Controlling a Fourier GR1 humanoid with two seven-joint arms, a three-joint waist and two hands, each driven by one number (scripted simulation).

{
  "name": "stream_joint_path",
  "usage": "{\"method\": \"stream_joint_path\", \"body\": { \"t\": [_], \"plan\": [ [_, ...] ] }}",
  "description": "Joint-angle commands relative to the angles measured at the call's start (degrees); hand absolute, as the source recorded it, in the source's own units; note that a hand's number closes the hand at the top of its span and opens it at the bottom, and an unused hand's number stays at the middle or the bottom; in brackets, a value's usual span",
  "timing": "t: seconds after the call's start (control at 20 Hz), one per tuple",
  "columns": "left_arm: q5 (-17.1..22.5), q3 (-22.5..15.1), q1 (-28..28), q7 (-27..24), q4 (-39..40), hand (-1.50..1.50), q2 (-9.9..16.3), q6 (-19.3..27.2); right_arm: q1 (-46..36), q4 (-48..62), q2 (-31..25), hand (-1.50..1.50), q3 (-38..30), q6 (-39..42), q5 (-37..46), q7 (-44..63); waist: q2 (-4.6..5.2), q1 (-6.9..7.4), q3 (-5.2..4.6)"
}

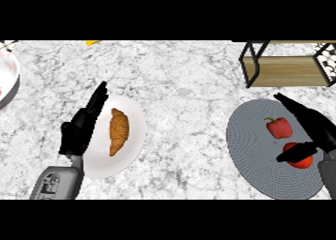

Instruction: Pick the bell pepper from the placemat and place it in the tiered shelf

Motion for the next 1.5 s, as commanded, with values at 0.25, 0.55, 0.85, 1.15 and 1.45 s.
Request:
{"method": "stream_joint_path", "body": {
  "t": [0.25, 0.55, 0.85, 1.15, 1.45],
  "plan": [
    [2.2, 1.7, 0.1, -0.7, 0.2, 0.0, 1.0, -2.4, -3.4, 9.2, -0.6, 1.5, 3.5, -4.7, 6.6, -5.7, 0.08, 0.28, 0.03],
    [-0.1, 0.3, 3.4, -3.5, 0.2, 0.0, -0.3, -0.7, -1.2, 6.3, -0.7, 1.5, 1.7, -8.1, 6.9, -8.1, 0.02, 0.03, 0.02],
    [0.5, 1.9, -1.6, 0.7, 0.4, 0.0, -0.2, -0.2, 0.8, -7.5, 8.9, 1.5, 6.4, -2.3, 8.3, 10.5, -0.12, -0.43, -0.04],
    [-0.2, -0.7, 6.2, -0.1, -4.9, 0.0, -0.1, -1.4, 0.8, -19.7, 21.4, 1.5, 17.2, -0.9, 8.7, 34.3, -0.47, 0.31, -0.04],
    [-0.5, 0.3, 2.2, 0.0, -2.5, 0.0, 0.1, -0.7, 0.4, -31.4, 21.7, 1.5, 18.2, -11.2, -4.0, 39.0, -0.41, -0.25, 0.01]
  ]
}}
